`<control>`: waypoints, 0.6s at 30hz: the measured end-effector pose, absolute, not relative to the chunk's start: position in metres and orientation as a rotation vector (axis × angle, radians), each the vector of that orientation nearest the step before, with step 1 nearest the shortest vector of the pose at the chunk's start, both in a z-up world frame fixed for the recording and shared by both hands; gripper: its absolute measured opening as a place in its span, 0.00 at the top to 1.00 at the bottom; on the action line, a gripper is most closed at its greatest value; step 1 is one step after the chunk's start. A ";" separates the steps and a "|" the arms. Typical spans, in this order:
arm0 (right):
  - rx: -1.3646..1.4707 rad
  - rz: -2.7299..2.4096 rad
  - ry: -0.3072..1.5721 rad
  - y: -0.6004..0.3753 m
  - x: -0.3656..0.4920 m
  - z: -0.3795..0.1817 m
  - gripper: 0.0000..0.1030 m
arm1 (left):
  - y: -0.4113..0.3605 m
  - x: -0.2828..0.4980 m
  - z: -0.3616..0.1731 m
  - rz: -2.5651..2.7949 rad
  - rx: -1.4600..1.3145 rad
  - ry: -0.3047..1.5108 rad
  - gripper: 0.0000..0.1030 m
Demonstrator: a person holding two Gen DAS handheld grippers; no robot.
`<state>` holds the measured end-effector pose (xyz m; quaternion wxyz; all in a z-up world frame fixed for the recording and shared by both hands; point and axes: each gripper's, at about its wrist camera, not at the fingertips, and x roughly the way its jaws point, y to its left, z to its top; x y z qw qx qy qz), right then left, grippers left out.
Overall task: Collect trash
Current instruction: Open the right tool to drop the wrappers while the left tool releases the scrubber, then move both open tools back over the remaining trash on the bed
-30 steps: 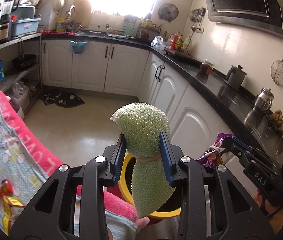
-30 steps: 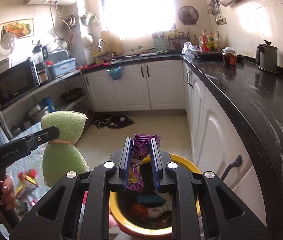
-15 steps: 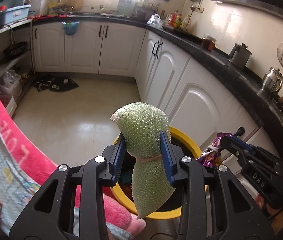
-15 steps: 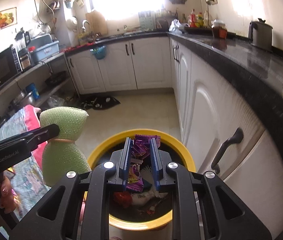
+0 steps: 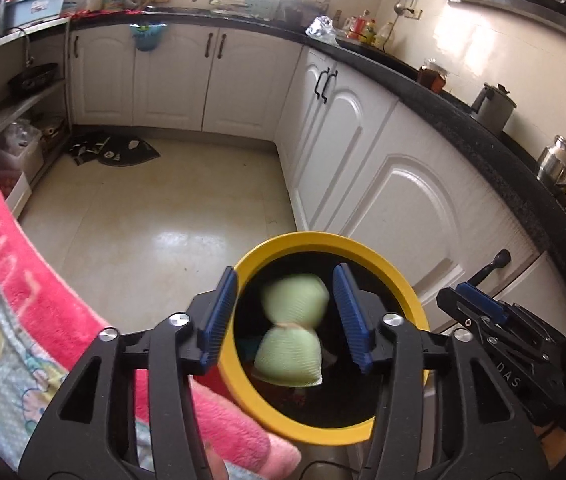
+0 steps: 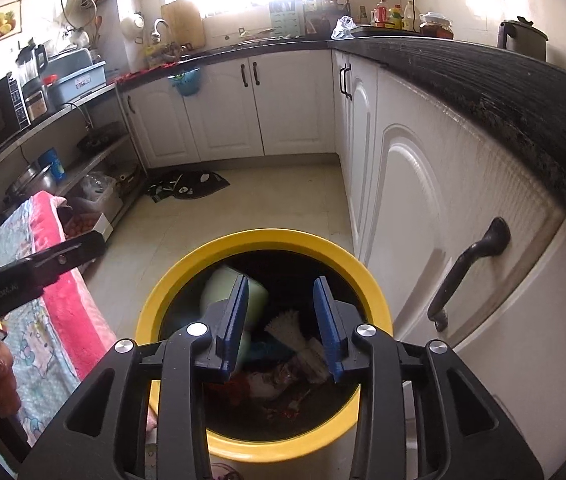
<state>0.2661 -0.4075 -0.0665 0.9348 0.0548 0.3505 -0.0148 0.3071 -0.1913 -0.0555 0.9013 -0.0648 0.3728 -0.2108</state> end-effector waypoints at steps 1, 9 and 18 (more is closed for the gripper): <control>0.113 -0.028 0.716 -0.405 0.265 -0.066 0.63 | -0.189 0.305 -0.054 -0.432 -0.134 0.768 0.47; 0.112 0.008 0.664 -0.391 0.250 -0.045 0.44 | -0.149 0.274 -0.030 -0.367 -0.141 0.696 0.22; 0.102 0.072 0.587 -0.369 0.233 -0.012 0.29 | -0.097 0.238 -0.002 -0.280 -0.163 0.618 0.10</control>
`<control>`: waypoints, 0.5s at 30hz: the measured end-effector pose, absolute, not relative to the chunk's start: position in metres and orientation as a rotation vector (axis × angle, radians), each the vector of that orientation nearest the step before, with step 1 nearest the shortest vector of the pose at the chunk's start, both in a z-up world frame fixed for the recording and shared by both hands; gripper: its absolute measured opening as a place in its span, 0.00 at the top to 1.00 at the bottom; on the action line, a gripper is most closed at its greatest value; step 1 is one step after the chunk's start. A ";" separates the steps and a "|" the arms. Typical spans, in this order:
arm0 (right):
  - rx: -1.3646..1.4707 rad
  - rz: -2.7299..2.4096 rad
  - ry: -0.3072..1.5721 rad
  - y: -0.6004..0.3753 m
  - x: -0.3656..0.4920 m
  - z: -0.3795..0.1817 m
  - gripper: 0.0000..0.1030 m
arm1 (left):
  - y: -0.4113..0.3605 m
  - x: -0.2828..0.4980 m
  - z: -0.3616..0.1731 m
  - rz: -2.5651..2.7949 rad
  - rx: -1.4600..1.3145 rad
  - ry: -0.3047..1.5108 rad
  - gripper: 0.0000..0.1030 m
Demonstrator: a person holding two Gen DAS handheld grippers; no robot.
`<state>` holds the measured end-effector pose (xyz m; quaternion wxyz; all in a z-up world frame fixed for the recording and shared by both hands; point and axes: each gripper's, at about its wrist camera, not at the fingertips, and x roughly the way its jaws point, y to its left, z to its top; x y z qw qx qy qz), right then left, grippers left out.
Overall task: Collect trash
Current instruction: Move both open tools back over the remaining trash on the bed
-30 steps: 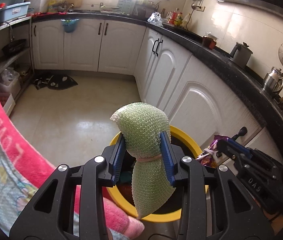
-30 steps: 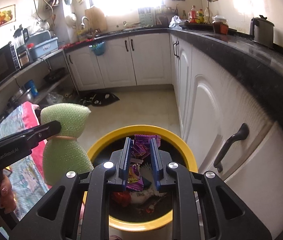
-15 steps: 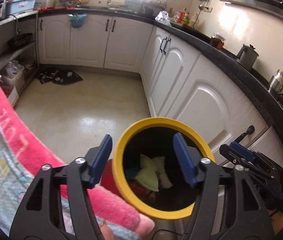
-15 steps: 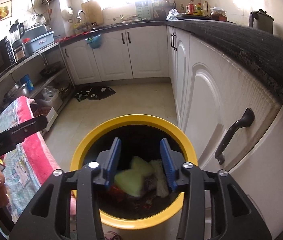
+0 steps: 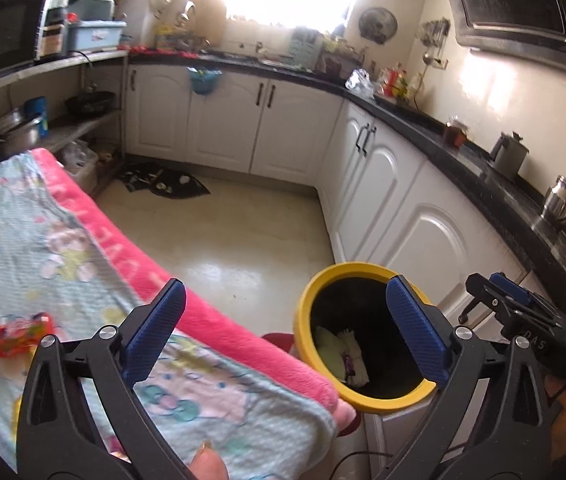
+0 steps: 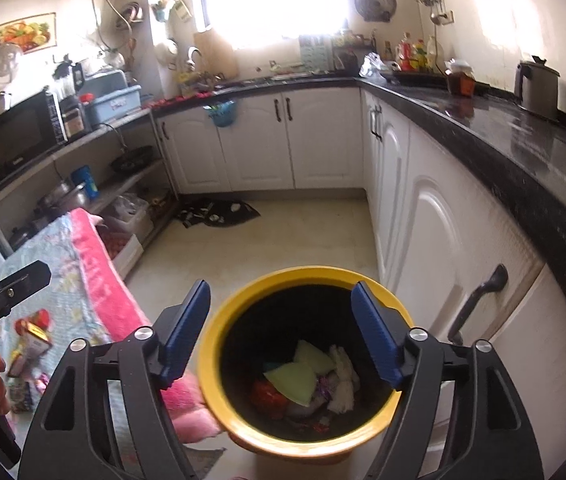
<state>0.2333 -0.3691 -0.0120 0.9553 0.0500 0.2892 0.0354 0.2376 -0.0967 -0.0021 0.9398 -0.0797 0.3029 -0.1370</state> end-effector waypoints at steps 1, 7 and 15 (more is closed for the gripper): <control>0.098 0.082 0.579 -0.366 0.231 -0.009 0.29 | -0.091 0.233 0.001 -0.271 -0.164 0.611 0.10; 0.086 0.138 0.549 -0.348 0.221 0.007 0.25 | -0.061 0.212 0.015 -0.221 -0.179 0.571 0.10; 0.054 0.223 0.534 -0.315 0.210 0.019 0.24 | -0.022 0.184 0.028 -0.153 -0.207 0.528 0.10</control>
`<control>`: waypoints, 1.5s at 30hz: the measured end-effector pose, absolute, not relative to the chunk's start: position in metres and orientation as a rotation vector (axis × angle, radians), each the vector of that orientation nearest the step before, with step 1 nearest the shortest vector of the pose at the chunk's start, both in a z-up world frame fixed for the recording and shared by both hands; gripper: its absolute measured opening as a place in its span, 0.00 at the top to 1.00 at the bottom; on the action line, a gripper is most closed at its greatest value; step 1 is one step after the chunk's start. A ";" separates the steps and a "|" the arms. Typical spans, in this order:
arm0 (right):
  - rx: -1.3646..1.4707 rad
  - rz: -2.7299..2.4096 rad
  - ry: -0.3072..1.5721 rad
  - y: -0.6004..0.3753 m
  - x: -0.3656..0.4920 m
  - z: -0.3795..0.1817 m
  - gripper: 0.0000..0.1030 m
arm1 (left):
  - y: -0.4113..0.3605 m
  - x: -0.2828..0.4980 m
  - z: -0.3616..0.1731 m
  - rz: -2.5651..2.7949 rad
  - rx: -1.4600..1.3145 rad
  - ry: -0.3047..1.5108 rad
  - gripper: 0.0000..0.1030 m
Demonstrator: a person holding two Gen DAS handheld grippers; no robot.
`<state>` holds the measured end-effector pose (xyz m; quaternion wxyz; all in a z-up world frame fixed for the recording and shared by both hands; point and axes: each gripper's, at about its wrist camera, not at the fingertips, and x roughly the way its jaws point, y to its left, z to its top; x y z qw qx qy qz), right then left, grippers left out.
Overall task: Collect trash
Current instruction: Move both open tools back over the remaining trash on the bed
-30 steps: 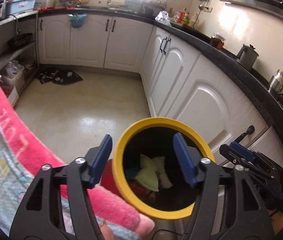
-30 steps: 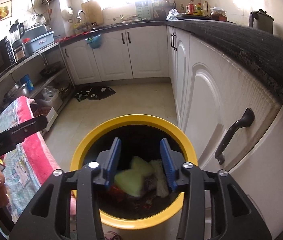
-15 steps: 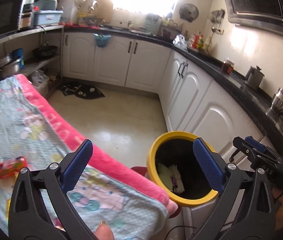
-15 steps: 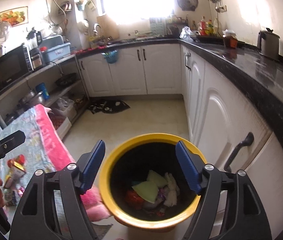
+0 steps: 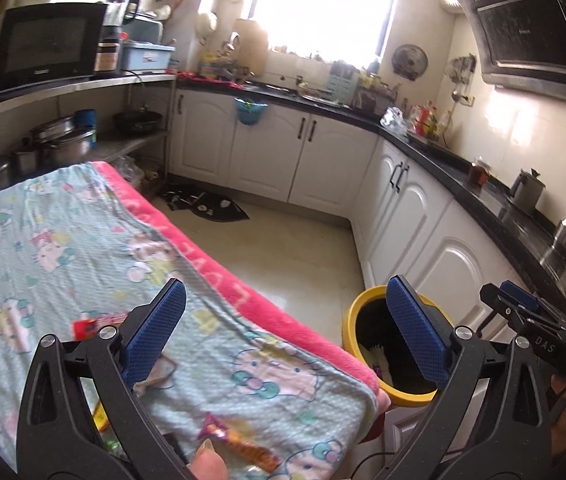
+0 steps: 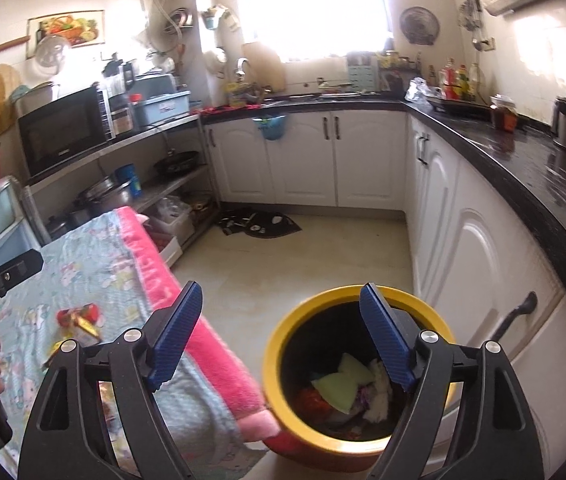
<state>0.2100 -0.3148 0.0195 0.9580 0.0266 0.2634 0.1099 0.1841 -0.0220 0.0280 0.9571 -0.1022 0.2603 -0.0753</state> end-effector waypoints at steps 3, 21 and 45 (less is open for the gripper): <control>0.042 0.257 0.521 -0.302 0.205 0.025 0.23 | -0.009 0.175 0.031 -0.135 -0.226 0.517 0.10; -0.001 0.428 0.522 -0.240 0.180 0.037 0.19 | 0.042 0.129 0.040 -0.023 -0.249 0.476 0.10; -0.095 0.581 0.556 -0.177 0.157 0.026 0.19 | 0.087 0.101 0.022 0.070 -0.197 0.513 0.10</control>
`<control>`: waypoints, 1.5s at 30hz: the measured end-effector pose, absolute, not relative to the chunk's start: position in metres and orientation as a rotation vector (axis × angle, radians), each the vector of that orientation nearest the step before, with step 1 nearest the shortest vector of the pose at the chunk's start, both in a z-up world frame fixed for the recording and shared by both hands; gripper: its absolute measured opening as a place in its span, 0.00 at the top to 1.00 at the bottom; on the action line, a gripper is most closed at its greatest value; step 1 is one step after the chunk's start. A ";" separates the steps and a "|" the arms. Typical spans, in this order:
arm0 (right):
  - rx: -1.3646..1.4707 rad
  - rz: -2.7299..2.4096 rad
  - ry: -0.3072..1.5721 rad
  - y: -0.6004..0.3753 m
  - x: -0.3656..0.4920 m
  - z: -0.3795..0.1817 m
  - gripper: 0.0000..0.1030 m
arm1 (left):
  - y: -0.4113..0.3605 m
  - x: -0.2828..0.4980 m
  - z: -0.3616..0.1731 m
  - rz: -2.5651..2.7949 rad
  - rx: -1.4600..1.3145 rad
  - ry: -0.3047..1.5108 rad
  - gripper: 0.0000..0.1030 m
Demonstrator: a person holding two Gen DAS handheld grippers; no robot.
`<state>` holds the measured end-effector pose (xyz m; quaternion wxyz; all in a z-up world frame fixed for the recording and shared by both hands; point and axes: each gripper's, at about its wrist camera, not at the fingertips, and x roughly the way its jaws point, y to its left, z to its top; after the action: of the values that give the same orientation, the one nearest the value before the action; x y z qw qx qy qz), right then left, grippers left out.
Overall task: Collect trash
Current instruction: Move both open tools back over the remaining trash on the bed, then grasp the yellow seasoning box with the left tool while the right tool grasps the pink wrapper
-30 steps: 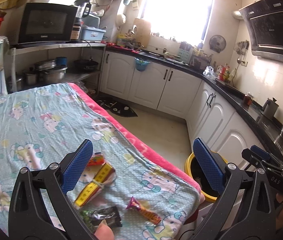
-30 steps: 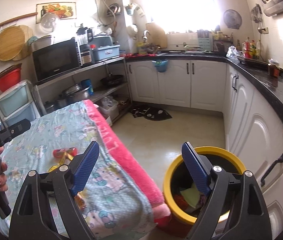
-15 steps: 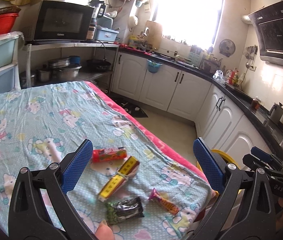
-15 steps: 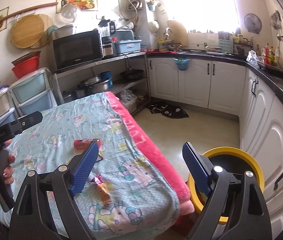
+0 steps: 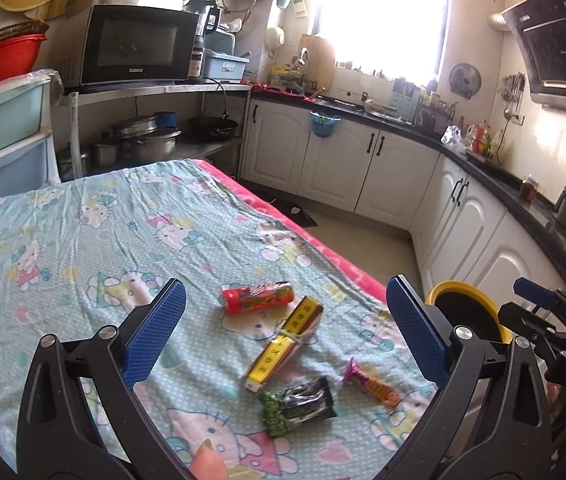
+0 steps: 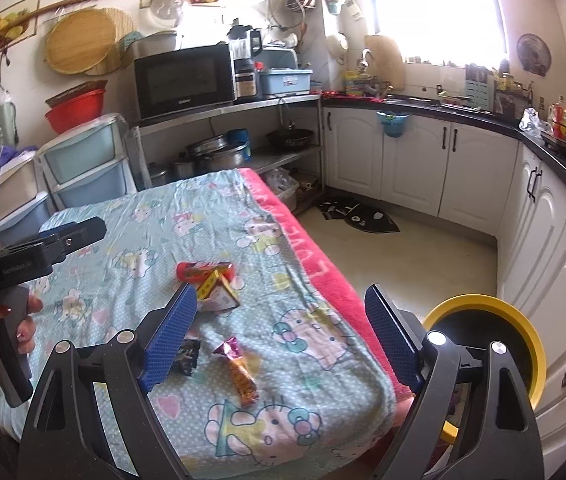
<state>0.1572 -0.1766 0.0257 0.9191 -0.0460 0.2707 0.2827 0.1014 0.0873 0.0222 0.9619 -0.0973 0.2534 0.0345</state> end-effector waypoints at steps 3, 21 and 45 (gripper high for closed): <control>-0.108 0.599 0.571 -0.167 0.156 0.020 0.19 | 0.094 0.102 0.017 0.078 -0.204 0.530 0.10; -0.204 0.661 0.695 -0.124 0.164 -0.026 0.19 | 0.120 0.131 -0.033 0.104 -0.204 0.661 0.10; -0.298 0.704 0.918 -0.104 0.190 -0.105 0.53 | 0.084 0.191 -0.090 -0.062 -0.100 0.849 0.23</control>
<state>0.1904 -0.1044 -0.1051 0.8268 -0.1403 0.4321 0.3317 0.1908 0.0843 -0.0903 0.9096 -0.0484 0.4116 -0.0301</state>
